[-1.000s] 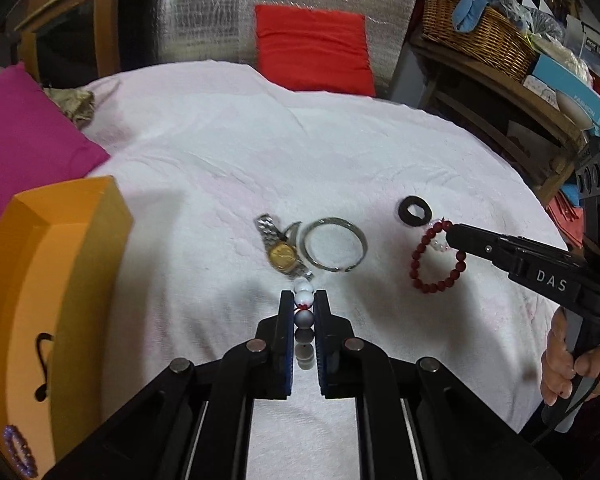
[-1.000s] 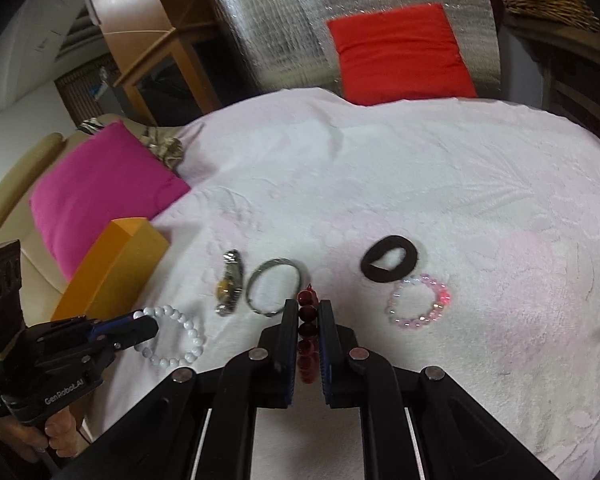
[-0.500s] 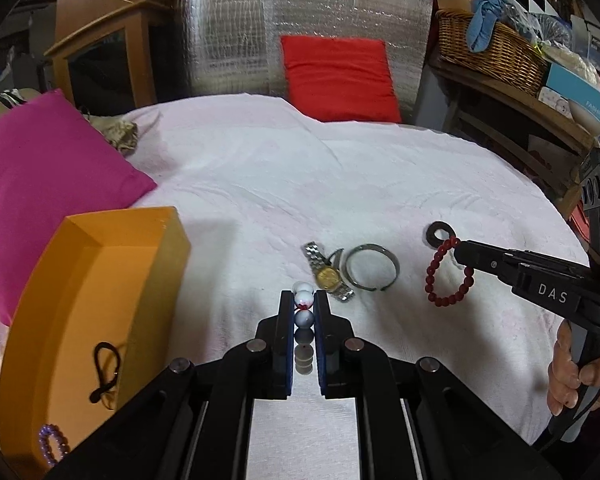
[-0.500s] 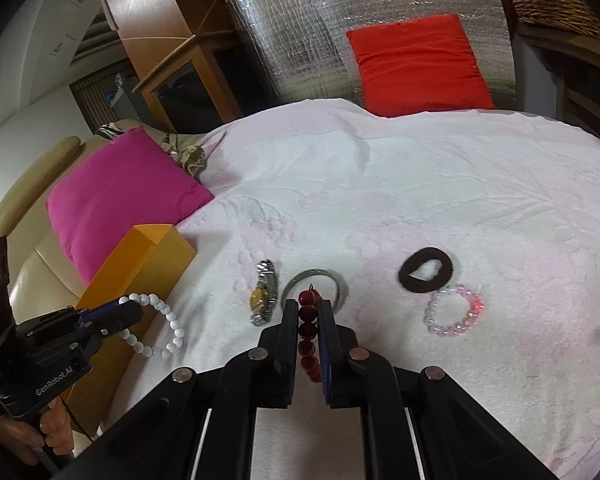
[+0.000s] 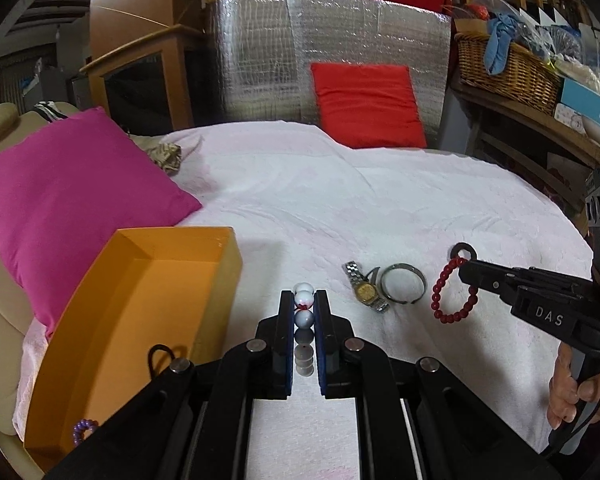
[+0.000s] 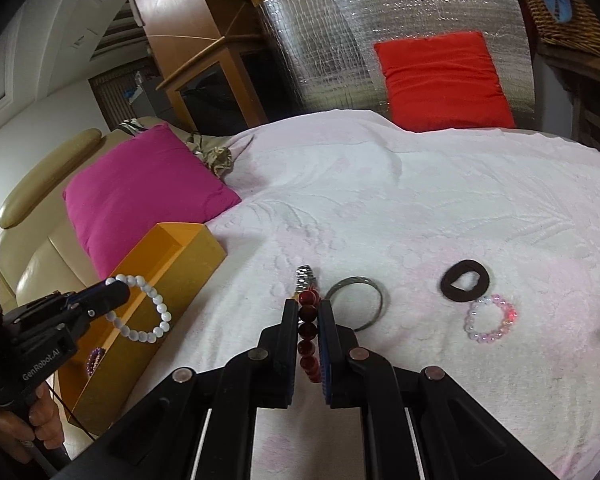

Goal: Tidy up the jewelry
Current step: 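Carry both bracelets into the orange box and open both tools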

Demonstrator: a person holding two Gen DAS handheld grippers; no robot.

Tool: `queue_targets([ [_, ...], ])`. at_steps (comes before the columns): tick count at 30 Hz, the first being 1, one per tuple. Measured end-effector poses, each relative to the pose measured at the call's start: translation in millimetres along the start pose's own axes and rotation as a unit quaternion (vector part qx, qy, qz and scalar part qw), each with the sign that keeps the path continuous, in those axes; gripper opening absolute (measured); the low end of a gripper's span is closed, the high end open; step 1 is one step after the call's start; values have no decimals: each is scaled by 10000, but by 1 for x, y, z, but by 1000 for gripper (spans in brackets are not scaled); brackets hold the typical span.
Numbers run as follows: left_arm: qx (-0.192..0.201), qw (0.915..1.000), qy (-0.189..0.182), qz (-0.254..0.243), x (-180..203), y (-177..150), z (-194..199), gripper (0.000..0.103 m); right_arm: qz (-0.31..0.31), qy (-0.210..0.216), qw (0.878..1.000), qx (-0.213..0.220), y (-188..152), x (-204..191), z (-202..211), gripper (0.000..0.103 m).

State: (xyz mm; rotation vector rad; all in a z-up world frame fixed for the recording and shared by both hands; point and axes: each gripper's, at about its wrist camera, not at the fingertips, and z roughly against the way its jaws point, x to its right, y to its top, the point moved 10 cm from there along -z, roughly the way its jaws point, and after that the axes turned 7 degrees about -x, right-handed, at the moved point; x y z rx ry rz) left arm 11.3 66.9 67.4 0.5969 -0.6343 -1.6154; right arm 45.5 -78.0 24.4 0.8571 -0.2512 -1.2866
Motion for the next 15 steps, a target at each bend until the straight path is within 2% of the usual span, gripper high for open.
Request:
queue_targets([
  [9, 368, 9989, -4, 286, -25, 6, 30, 9, 319, -51, 9994, 135, 12, -37, 6, 11],
  [15, 736, 9938, 70, 827, -76, 14, 58, 9, 836, 119, 9962, 231, 37, -99, 7, 11],
])
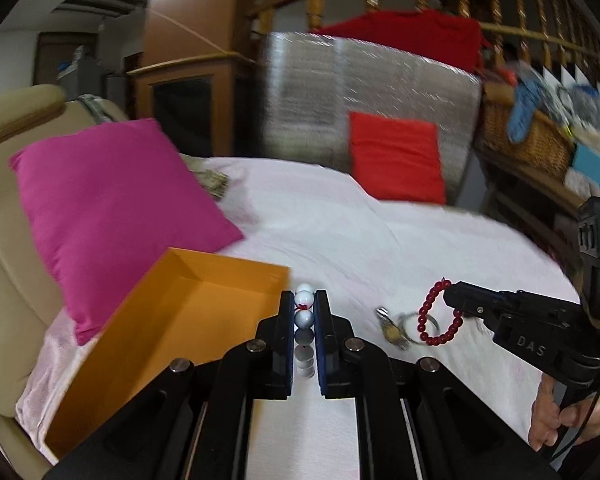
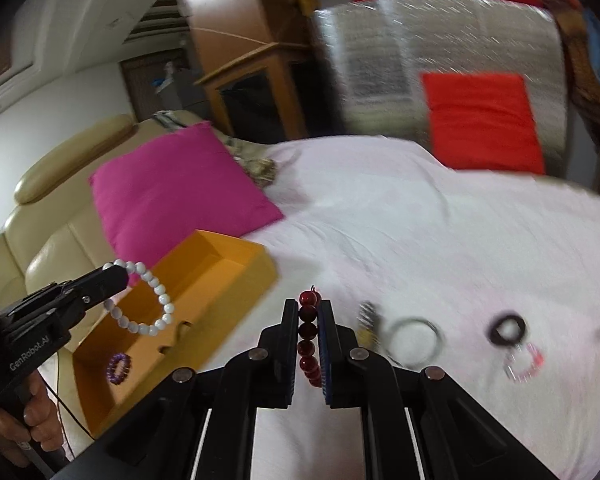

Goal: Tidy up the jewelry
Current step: 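Carry both bracelets into the orange box and open both tools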

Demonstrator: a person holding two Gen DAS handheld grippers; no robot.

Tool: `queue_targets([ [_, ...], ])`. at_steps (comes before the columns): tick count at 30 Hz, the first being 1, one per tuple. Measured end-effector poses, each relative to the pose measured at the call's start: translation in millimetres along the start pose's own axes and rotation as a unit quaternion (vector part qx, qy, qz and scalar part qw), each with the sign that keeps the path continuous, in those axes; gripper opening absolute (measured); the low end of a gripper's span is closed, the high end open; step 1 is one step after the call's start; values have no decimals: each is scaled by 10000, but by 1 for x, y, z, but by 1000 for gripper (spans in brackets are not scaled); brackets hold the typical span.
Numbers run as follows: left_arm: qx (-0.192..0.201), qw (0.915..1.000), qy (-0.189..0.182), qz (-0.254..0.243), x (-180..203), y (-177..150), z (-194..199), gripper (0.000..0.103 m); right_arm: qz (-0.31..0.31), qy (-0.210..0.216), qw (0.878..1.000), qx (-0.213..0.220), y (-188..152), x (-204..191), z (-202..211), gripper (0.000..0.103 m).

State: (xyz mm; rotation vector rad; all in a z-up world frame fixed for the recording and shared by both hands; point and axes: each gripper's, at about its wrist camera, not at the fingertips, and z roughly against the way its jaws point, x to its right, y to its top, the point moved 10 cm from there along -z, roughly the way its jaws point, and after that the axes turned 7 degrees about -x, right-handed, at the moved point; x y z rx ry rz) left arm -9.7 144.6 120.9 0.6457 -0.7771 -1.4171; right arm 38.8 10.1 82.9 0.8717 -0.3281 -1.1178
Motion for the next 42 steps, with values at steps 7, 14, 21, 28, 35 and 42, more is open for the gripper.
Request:
queue_targets([
  [7, -24, 9963, 564, 651, -81, -2, 0, 9, 366, 533, 9978, -153, 41, -77, -37, 11],
  [14, -586, 9873, 1178, 892, -131, -29, -36, 9, 512, 693, 9944, -611, 51, -123, -107, 11],
  [21, -989, 9760, 1740, 857, -162, -54, -60, 9, 307, 726, 9905, -1125, 44, -135, -175, 11],
  [28, -1256, 9674, 2066, 759, -175, -63, -73, 9, 173, 690, 9862, -1494, 34, -135, -217, 11],
  [35, -1738, 9479, 2564, 747, -194, -80, -89, 10, -56, 502, 9820, -1822, 30, -118, -236, 11],
  [42, -1452, 9454, 2808, 795, -192, -68, -76, 54, -337, 551, 9864, -1511, 46, -83, -190, 21],
])
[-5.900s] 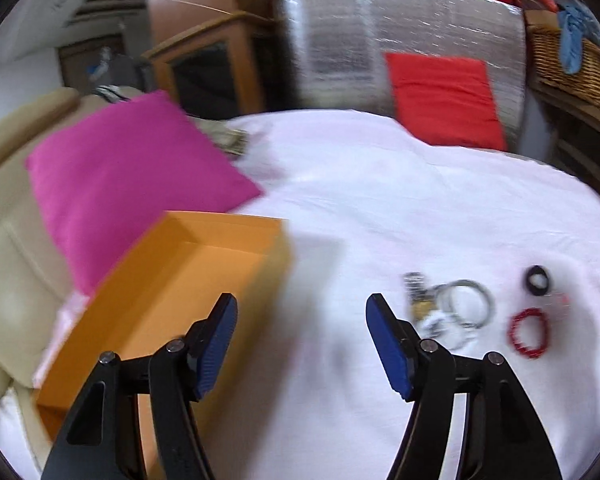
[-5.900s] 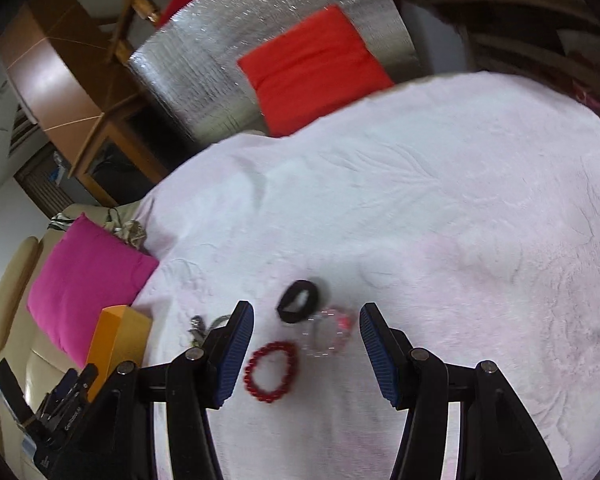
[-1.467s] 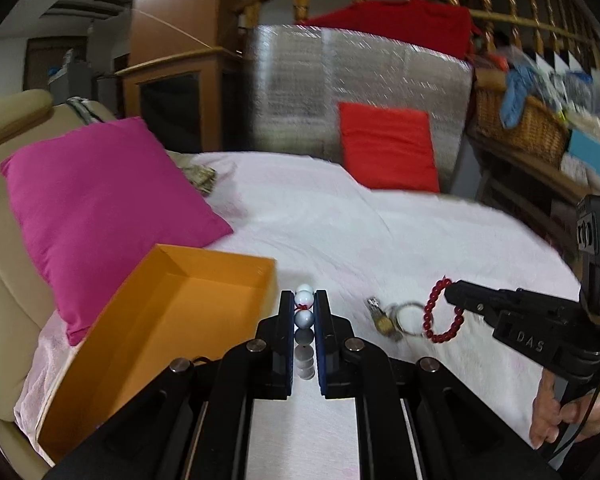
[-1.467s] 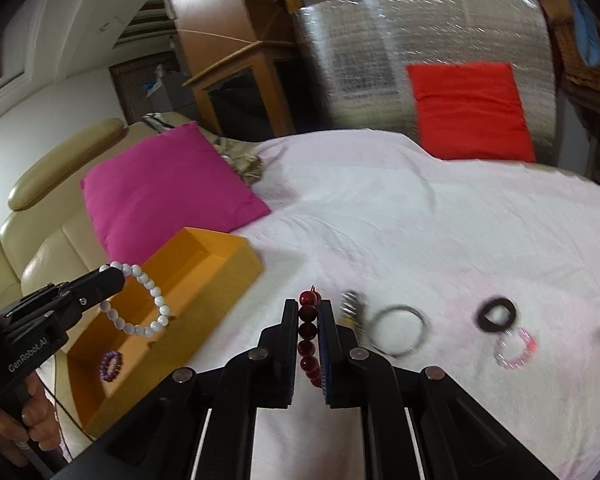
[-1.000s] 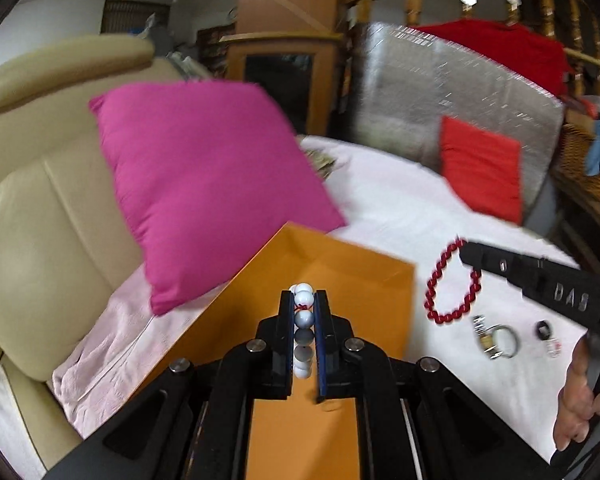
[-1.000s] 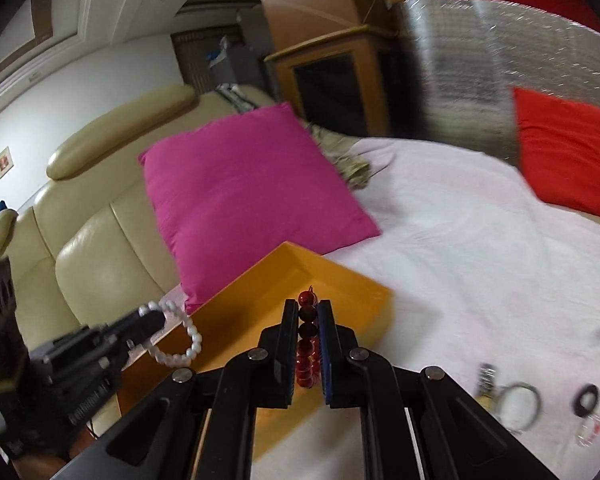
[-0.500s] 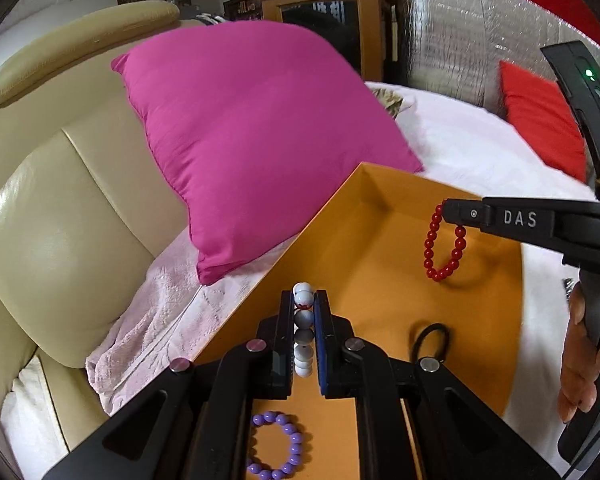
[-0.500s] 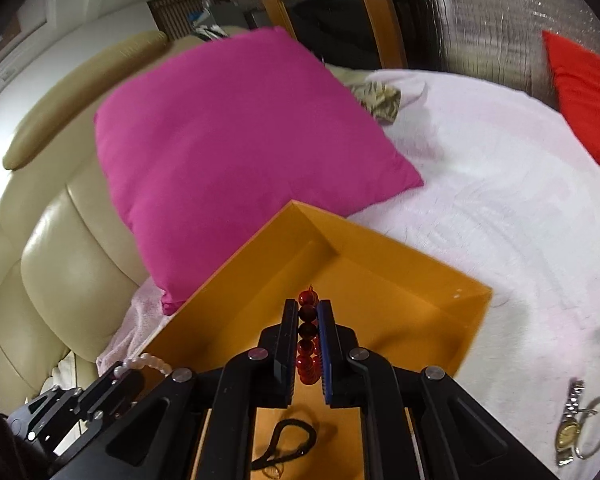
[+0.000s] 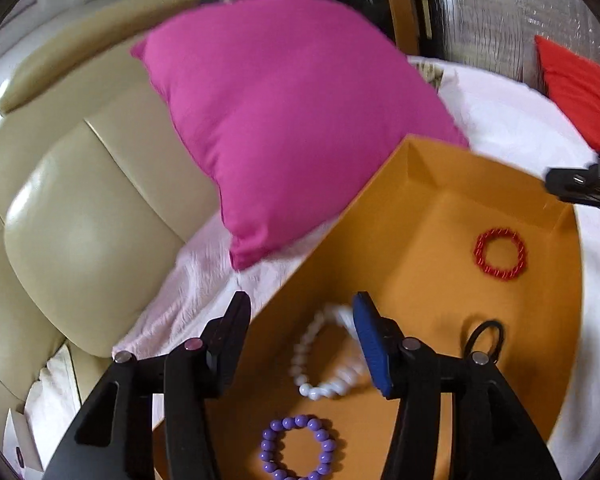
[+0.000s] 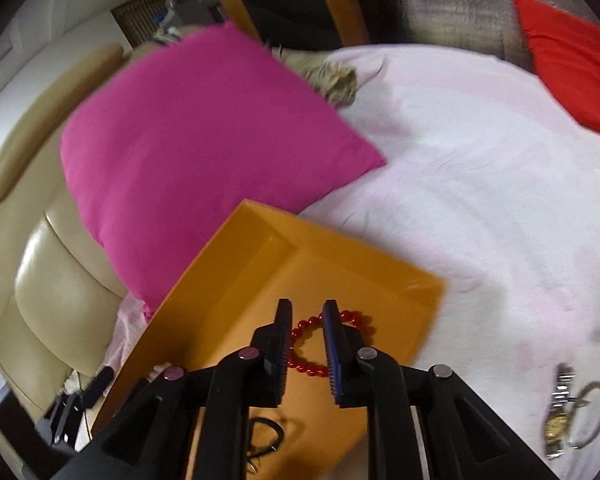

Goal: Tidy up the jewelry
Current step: 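Carry both bracelets into the orange box and open both tools, then move the left tool to the gold wristwatch and close on it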

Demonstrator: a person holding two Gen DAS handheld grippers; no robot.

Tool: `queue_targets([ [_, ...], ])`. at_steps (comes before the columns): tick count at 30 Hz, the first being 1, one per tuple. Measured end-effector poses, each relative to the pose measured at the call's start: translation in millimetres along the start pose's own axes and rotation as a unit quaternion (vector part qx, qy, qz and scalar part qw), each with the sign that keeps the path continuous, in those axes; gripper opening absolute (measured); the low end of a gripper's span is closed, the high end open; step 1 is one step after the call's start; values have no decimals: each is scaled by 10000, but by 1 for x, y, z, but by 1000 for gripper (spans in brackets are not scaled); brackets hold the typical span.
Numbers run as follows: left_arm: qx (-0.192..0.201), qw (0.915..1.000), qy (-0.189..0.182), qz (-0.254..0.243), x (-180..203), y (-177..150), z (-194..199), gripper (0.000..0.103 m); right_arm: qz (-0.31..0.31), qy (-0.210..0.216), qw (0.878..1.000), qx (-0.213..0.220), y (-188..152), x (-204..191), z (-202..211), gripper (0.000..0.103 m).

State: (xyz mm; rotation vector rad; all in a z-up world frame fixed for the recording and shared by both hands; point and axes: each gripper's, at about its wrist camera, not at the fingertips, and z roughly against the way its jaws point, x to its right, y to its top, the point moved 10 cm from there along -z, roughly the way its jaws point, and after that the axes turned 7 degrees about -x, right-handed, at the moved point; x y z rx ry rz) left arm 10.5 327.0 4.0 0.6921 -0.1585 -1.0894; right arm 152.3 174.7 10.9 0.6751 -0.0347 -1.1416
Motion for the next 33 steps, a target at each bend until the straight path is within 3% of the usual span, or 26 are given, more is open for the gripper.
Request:
queue_targets([
  [4, 330, 9993, -151, -40, 18, 7, 25, 54, -60, -36, 9994, 334, -12, 34, 59, 21],
  [9, 934, 9938, -446, -395, 73, 15, 71, 55, -429, -315, 9957, 760, -43, 109, 137, 25],
  [13, 1250, 9863, -740, -788, 124, 11, 98, 59, -1042, -474, 9868, 1147, -74, 178, 192, 55],
  [15, 1288, 9827, -881, -997, 151, 6, 106, 60, -1286, -552, 9824, 1241, -89, 206, 209, 55],
  [22, 716, 9743, -1654, -1351, 232, -16, 95, 60, -1938, -315, 9702, 1422, -129, 264, 220, 55],
  [27, 252, 9695, -1979, -1422, 274, -32, 79, 60, -2096, -131, 9711, 1130, -141, 283, 203, 55],
  [33, -133, 9629, -2224, -1521, 314, -42, 67, 60, -2117, -144, 9712, 1080, -147, 296, 200, 55],
])
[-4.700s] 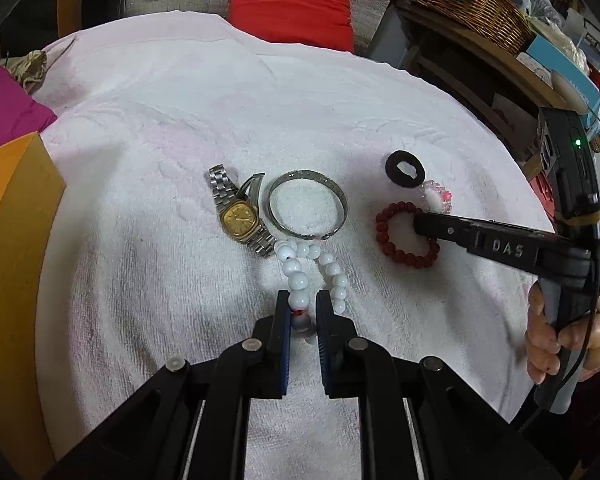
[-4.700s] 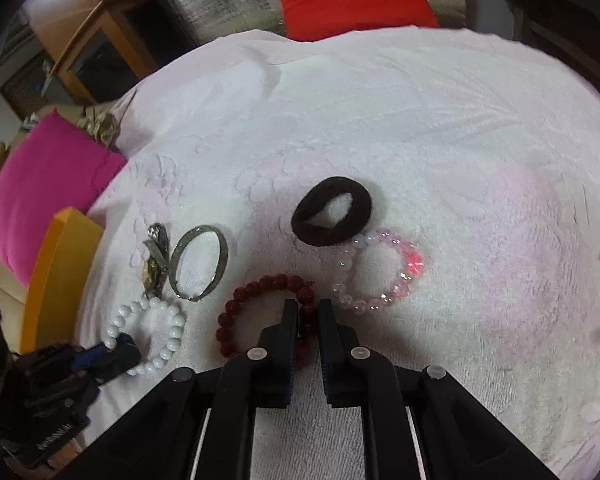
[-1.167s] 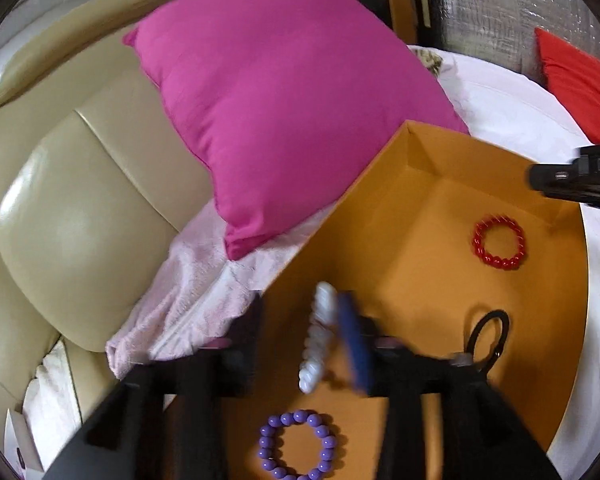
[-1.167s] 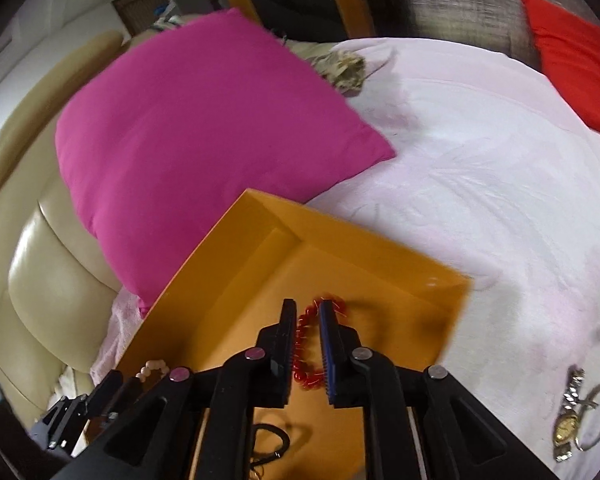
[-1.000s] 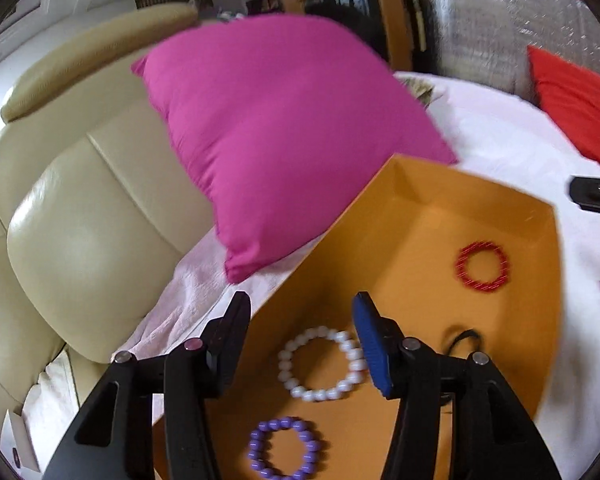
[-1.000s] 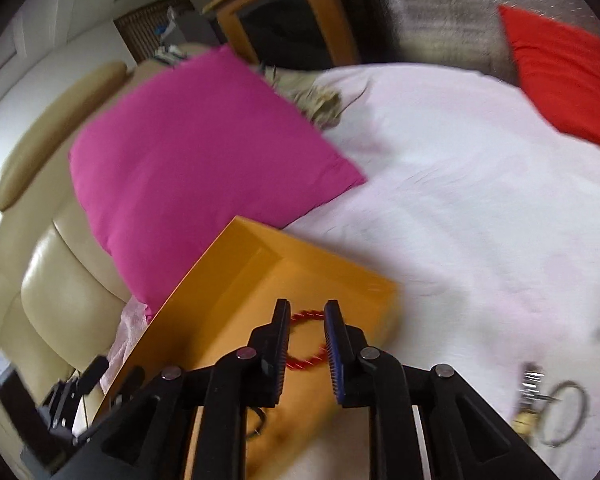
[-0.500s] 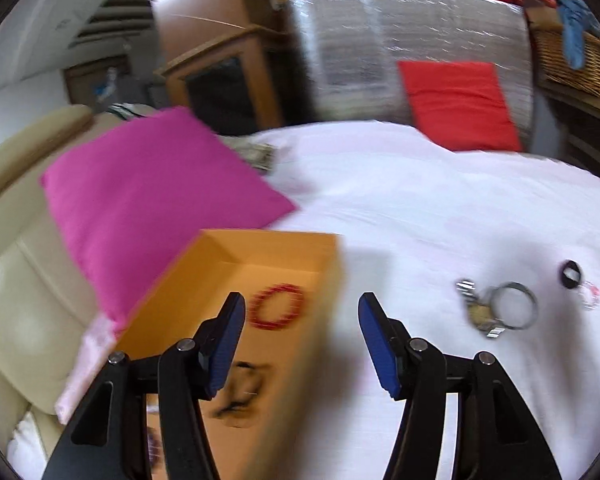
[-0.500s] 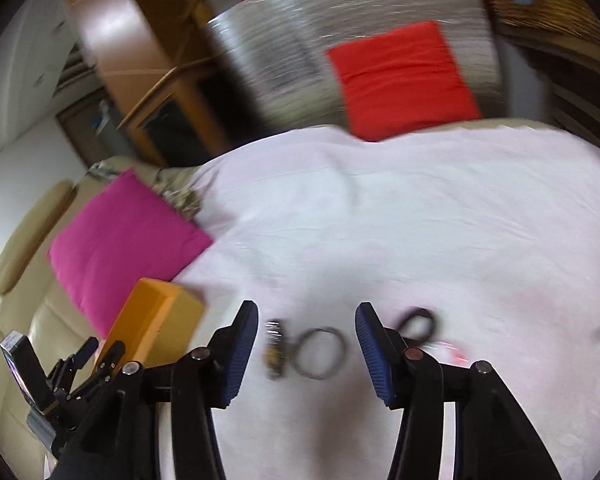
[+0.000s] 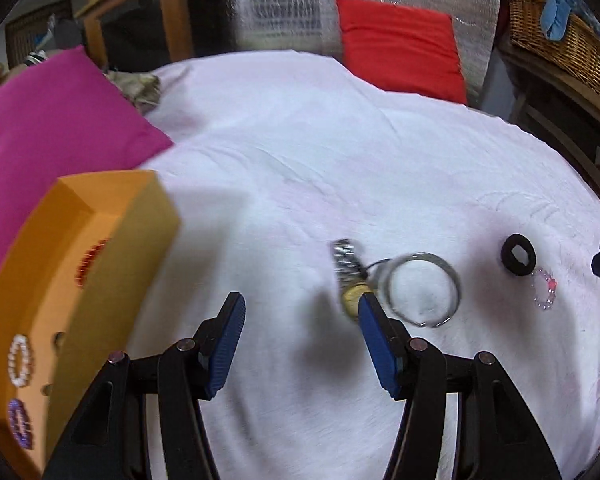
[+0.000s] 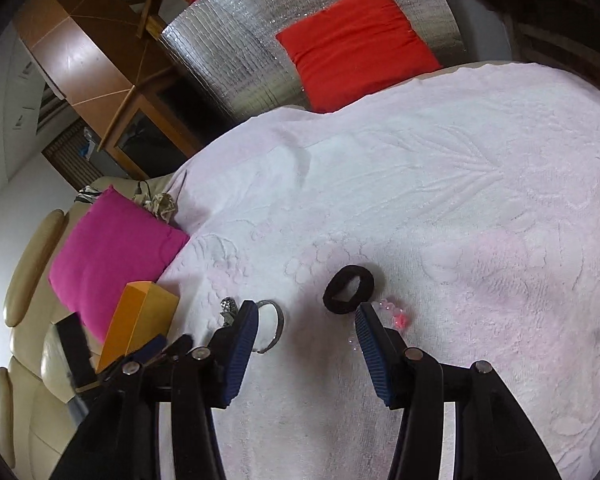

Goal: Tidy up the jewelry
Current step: 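Move the left tool to the gold wristwatch and close on it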

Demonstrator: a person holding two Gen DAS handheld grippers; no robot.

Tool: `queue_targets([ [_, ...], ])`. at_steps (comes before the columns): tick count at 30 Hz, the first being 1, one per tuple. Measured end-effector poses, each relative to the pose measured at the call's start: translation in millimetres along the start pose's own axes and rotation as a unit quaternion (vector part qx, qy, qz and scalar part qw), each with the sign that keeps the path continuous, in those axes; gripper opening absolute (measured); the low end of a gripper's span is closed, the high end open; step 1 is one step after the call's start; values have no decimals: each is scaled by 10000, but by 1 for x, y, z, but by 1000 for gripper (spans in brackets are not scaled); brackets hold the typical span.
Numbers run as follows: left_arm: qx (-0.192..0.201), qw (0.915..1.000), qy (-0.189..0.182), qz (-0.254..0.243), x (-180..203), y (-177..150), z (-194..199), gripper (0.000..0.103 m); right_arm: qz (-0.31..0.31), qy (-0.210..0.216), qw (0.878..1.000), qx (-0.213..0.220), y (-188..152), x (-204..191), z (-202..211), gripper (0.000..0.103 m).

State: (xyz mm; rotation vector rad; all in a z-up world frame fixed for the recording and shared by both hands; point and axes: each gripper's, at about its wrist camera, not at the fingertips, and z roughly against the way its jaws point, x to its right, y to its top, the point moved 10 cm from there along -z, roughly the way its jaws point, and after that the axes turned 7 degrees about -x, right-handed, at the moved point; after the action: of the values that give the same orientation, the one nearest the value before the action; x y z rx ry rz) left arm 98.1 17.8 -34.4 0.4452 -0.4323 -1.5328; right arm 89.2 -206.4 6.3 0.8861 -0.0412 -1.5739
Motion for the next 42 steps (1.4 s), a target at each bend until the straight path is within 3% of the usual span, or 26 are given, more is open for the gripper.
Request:
queue_targets([
  [7, -346, 9990, -250, 109, 22, -1, -29, 60, -130, -14, 9999, -114, -2, 14, -1, 55],
  [13, -275, 9989, -308, 210, 17, 3, -37, 59, -161, -15, 9997, -208, -6, 14, -6, 55],
  [21, -313, 9987, -375, 159, 10, 3, -33, 37, -28, 30, 9994, -335, -12, 0, -21, 55],
  [26, -309, 9986, -384, 187, -4, 3, -26, 25, 349, 24, 9976, -601, -18, -25, -51, 55],
  [30, -385, 9973, -548, 285, -14, -2, -27, 25, 633, 9, 9938, -914, -23, -43, -81, 55],
  [36, -377, 9978, -507, 212, -26, -5, -23, 26, 848, -422, 9902, -1027, -27, -48, -118, 53],
  [42, -310, 9982, -370, 353, -46, -1, -16, 26, 1217, -428, 9850, -1145, -37, -64, -126, 54],
])
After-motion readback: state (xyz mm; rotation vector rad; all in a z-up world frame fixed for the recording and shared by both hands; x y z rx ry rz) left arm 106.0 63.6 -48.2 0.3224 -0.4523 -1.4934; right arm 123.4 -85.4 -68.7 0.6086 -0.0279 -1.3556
